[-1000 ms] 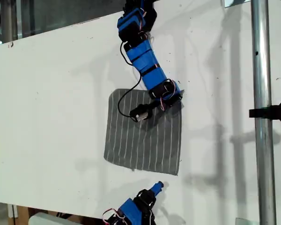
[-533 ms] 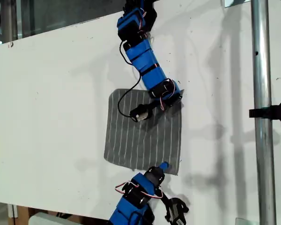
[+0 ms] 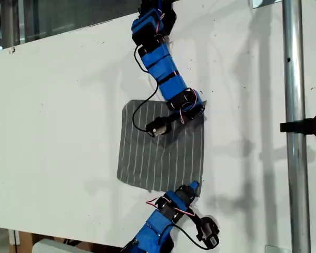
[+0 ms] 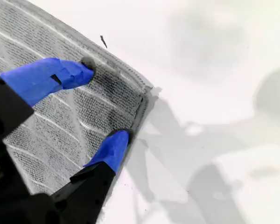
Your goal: Grasp corners of a towel and fold twice.
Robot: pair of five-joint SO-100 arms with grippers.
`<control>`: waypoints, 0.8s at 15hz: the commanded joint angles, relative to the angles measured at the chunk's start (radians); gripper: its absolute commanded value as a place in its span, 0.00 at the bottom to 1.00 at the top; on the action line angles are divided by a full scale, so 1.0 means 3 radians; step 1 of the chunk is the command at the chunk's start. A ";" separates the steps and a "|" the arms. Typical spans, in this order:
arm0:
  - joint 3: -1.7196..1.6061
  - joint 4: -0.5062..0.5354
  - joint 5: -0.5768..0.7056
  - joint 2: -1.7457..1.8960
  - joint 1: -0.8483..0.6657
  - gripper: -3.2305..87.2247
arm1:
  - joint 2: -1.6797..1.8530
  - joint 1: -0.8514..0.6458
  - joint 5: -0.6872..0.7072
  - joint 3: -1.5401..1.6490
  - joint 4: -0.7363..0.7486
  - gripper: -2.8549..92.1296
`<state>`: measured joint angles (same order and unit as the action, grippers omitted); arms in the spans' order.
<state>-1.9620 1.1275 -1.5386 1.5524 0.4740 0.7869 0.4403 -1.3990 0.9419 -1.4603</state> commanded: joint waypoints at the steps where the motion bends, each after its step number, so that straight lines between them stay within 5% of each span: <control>1: -0.0215 -0.0414 -0.0082 0.0026 -0.0010 0.28 | 0.0164 0.0005 0.0015 -0.0005 0.0015 0.03; 3: -0.0383 -0.0818 -0.0164 -0.0128 -0.0015 0.23 | 0.0174 0.0000 0.0015 -0.0005 0.0010 0.03; 5: -0.0547 -0.1273 -0.0332 -0.0266 0.0015 0.00 | 0.0210 -0.0015 0.0020 0.0010 -0.0020 0.03; 6: -0.0573 -0.1294 -0.0378 -0.0164 0.0046 0.01 | 0.0251 -0.0020 0.0031 0.0020 -0.0020 0.03; 12: 0.0470 -0.0373 -0.0557 0.0731 0.0654 0.01 | 0.0808 0.0552 0.0143 -0.0179 0.0348 0.03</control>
<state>-1.9712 0.9434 -1.6858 1.7089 0.5983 0.9143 0.5430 -1.3760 0.9526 -1.4051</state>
